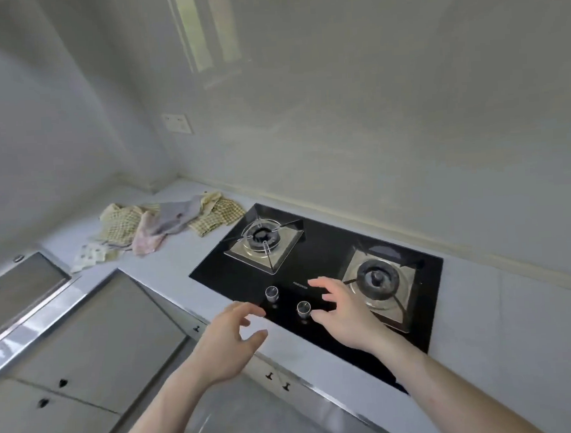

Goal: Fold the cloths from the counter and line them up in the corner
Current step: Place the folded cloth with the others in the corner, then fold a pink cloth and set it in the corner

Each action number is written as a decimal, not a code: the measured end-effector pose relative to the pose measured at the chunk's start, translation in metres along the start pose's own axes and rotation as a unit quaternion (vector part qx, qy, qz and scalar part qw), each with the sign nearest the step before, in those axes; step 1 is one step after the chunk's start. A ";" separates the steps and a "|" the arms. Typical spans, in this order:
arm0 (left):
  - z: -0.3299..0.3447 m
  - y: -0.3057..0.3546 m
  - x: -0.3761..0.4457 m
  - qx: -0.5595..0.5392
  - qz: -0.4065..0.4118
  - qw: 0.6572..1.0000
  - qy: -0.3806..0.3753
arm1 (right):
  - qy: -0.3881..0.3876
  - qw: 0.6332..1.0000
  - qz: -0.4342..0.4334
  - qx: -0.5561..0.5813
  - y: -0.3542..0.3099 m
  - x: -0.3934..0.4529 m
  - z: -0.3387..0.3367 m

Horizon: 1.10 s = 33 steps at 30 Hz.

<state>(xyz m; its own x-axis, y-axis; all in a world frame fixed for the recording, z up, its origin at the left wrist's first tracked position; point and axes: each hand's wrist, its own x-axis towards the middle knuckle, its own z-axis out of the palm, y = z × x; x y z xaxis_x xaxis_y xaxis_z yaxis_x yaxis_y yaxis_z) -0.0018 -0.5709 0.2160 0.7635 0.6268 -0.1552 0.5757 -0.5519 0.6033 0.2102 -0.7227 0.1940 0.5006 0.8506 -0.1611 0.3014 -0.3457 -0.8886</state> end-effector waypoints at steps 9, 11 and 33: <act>-0.083 -0.115 -0.042 -0.016 -0.041 0.997 0.067 | -0.069 0.997 -0.023 -0.005 -0.072 0.021 0.121; -0.094 -0.130 -0.039 -0.023 -0.045 0.996 0.079 | -0.079 0.996 -0.030 -0.017 -0.083 0.032 0.133; -0.207 -0.289 0.108 -0.027 -0.162 0.983 0.086 | -0.145 0.988 -0.053 -0.019 -0.159 0.266 0.226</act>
<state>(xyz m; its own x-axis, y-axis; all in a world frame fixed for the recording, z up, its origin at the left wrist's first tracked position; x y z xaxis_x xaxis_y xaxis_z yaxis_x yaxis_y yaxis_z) -0.1461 -0.2296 0.1871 0.4793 0.8512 -0.2140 0.7603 -0.2808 0.5858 0.1115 -0.3520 0.1951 0.2117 0.9589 -0.1888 0.3735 -0.2579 -0.8911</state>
